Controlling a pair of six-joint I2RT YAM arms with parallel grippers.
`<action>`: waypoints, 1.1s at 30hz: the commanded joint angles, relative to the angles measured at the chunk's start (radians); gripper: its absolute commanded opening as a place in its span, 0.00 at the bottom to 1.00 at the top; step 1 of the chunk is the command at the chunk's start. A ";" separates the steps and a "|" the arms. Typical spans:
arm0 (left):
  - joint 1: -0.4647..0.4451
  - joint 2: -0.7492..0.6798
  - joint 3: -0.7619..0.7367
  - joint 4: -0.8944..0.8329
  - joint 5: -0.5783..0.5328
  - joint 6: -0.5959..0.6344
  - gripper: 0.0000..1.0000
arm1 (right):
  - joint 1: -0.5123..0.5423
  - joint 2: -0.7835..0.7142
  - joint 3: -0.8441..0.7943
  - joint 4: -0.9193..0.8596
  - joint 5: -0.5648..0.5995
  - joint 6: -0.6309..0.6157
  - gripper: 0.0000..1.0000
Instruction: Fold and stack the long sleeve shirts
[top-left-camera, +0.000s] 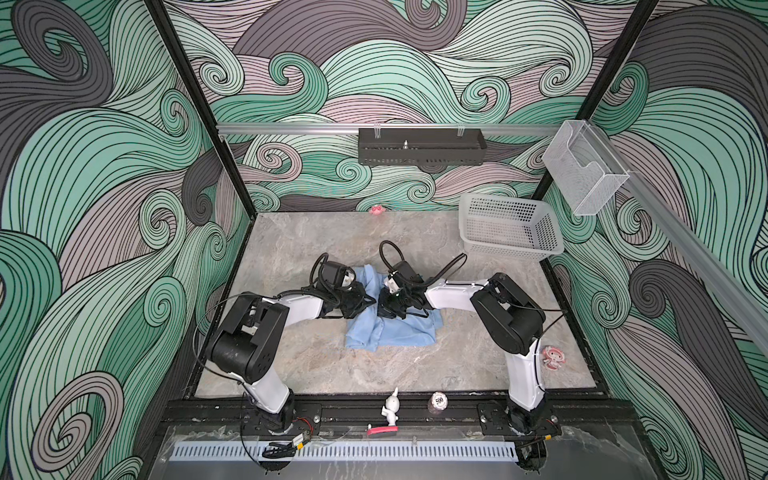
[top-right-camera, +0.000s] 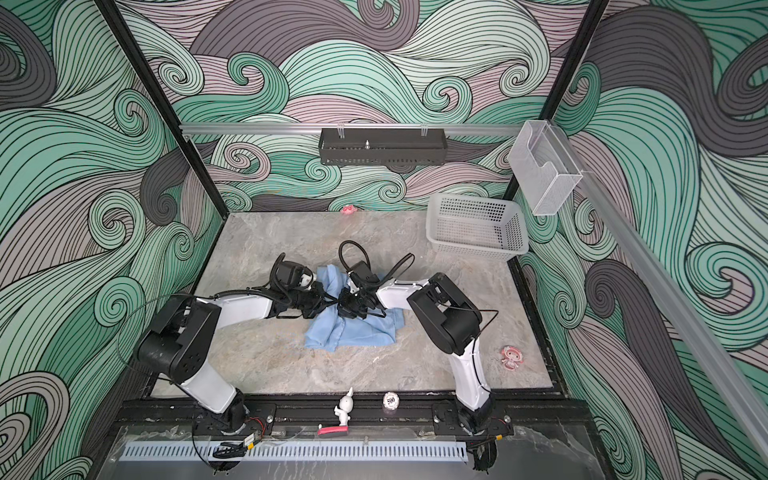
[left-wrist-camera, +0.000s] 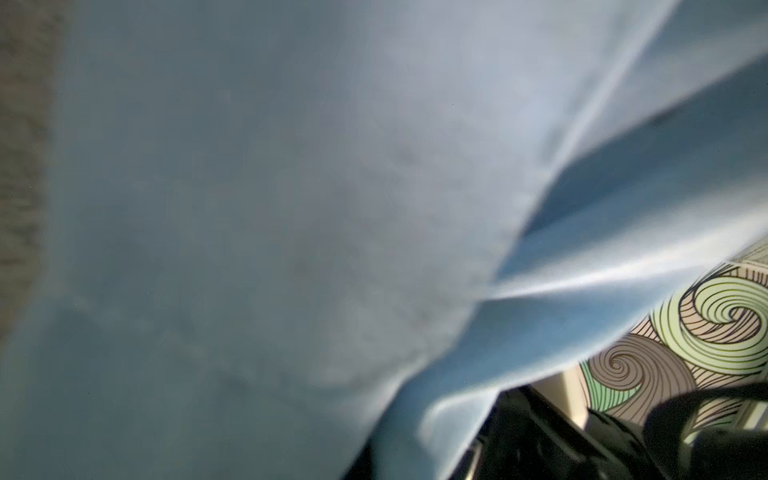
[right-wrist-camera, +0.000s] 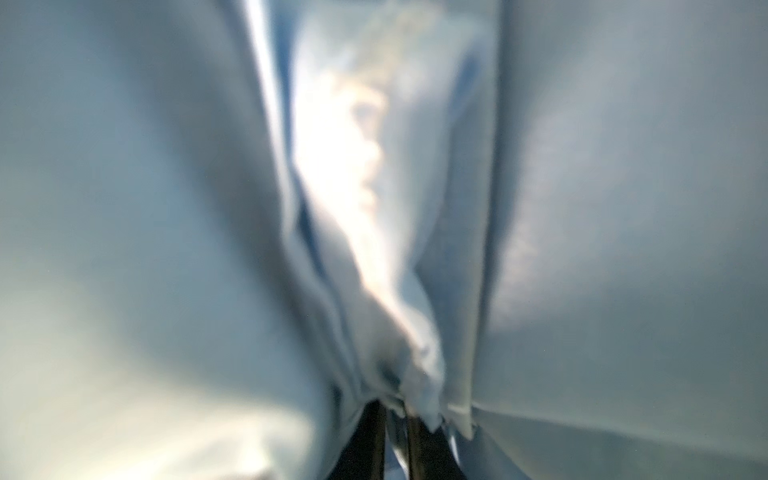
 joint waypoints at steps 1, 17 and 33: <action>0.001 0.027 0.010 0.144 0.003 -0.079 0.00 | -0.012 -0.019 -0.043 0.049 0.018 0.036 0.15; 0.074 0.094 0.034 0.108 0.064 -0.039 0.00 | -0.073 -0.273 -0.052 -0.254 0.123 -0.211 0.52; 0.073 0.123 0.087 0.033 0.086 -0.006 0.00 | -0.463 -0.218 -0.051 -0.499 0.087 -0.555 0.39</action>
